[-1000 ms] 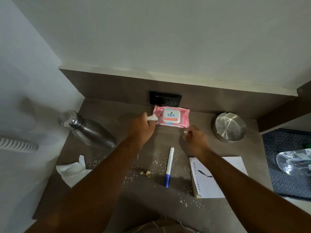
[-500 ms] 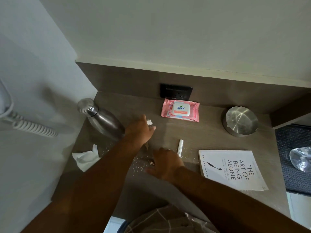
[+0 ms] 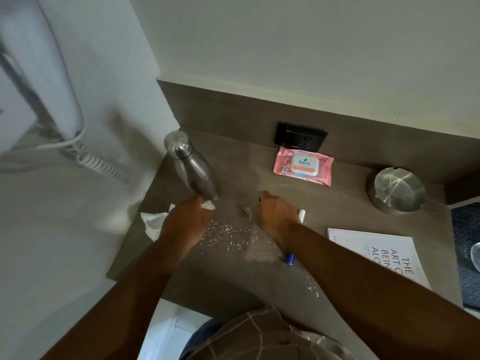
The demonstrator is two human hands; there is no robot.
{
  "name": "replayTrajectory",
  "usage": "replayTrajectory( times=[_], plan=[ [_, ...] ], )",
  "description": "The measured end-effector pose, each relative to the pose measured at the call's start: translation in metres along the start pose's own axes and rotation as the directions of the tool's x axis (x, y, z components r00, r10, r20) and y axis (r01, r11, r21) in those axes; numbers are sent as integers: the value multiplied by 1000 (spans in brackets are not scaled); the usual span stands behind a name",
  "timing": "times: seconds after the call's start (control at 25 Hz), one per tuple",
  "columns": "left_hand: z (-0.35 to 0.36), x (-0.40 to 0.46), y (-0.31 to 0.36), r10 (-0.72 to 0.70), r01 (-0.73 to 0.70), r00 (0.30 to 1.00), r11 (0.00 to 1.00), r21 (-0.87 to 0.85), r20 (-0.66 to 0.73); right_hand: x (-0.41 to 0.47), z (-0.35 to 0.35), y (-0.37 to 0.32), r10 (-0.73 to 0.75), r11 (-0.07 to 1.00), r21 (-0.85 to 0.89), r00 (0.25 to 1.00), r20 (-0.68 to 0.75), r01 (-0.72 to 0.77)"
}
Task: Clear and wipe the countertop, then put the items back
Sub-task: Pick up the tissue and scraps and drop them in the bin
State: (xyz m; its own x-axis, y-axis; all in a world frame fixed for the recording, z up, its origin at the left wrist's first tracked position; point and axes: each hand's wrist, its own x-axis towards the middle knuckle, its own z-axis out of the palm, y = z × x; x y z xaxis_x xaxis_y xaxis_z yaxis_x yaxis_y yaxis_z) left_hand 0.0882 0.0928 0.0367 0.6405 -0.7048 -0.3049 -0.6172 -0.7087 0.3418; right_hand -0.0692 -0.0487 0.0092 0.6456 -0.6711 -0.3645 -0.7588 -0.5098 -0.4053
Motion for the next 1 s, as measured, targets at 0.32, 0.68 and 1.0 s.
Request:
replayTrajectory(
  times=[0.32, 0.68, 1.0],
  plan=[
    [-11, -6, -109, -378, 385, 923, 913, 134, -75, 18, 39, -45, 69, 971, -225, 995, -67, -83],
    [-9, -14, -115, 57, -102, 982, 961, -257, -178, -8, 43, -59, 112, 954, 298, 956, -273, -27],
    [43, -38, -55, 296, -153, 929, 852, -501, 220, -99, 61, -37, 415, 416, 780, 861, 294, -467]
  ],
)
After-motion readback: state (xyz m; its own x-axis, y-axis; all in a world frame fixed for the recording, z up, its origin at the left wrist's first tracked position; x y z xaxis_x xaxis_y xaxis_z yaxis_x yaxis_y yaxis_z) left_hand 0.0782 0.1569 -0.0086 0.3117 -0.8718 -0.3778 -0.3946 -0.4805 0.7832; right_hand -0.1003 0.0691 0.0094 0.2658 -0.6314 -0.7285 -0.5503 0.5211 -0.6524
